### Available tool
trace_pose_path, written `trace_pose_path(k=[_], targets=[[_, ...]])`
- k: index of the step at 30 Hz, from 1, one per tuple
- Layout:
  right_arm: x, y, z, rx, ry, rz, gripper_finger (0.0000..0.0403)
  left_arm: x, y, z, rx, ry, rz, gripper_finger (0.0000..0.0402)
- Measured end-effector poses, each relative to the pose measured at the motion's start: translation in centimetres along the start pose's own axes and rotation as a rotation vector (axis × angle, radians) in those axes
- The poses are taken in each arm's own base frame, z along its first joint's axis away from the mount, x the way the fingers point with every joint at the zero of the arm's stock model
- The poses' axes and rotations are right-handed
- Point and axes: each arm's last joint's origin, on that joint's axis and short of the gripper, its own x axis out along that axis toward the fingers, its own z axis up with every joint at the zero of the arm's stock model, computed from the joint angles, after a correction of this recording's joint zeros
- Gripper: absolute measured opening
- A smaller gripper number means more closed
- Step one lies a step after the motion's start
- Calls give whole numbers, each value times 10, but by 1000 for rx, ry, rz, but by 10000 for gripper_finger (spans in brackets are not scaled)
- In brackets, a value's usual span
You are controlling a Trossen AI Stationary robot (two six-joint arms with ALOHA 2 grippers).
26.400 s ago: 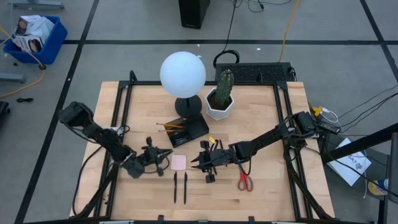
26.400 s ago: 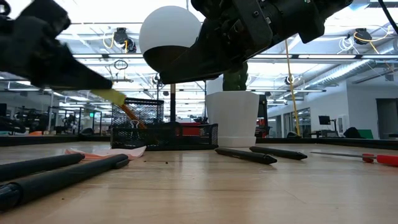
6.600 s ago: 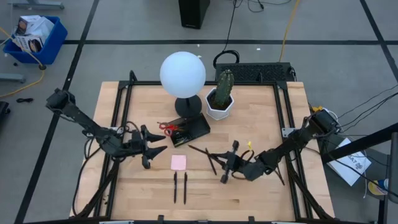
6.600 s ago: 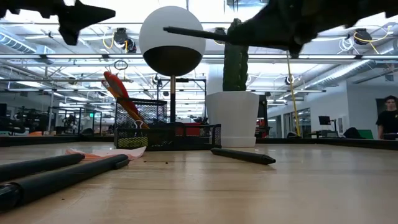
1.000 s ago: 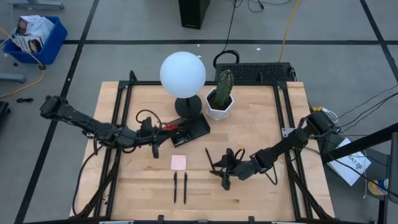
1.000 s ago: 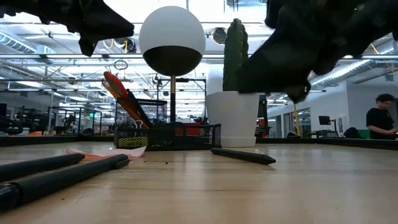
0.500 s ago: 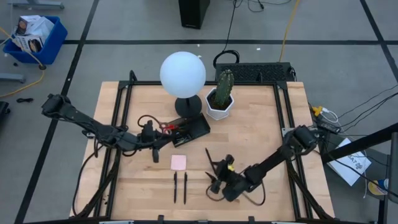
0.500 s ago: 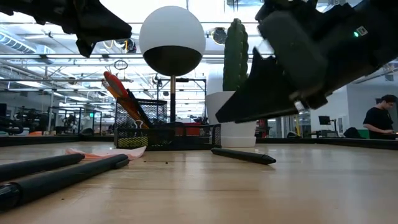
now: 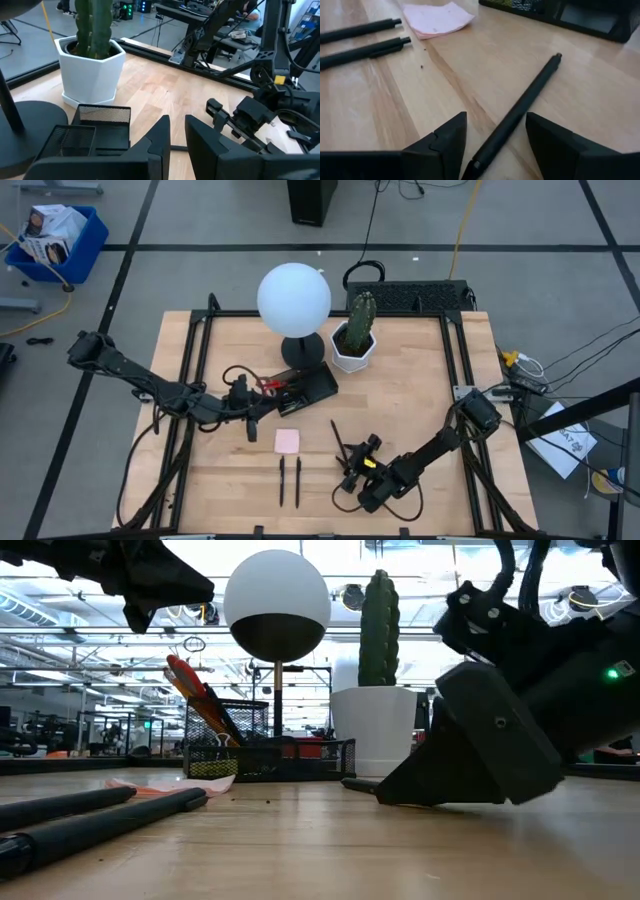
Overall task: Pick and place office supplies into organizer
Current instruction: Put the top right black pen into the desk organizer
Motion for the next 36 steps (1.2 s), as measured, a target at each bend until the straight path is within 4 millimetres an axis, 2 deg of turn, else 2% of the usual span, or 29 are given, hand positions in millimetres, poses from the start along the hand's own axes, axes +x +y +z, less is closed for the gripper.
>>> trace_pose_path(k=[6, 10, 21, 26, 32, 36], targets=[[3, -8, -14, 51, -1, -17, 185, 0, 0, 0, 0, -2, -1, 62], [4, -16, -20, 44, 19, -29, 161, 0, 0, 0, -3, -2, -1, 63], [5, -30, -31, 41, 39, -49, 26, 0, 0, -1, -34, 10, -8, 63], [6, -31, -31, 55, 30, -39, 25, 0, -1, -4, -7, 65, -73, 63], [3, -29, -21, 46, 21, -19, 27, 1, -1, -1, 14, 42, -97, 65], [-1, -27, -7, 4, 25, 16, 26, 1, -2, -1, 15, 42, -98, 99]])
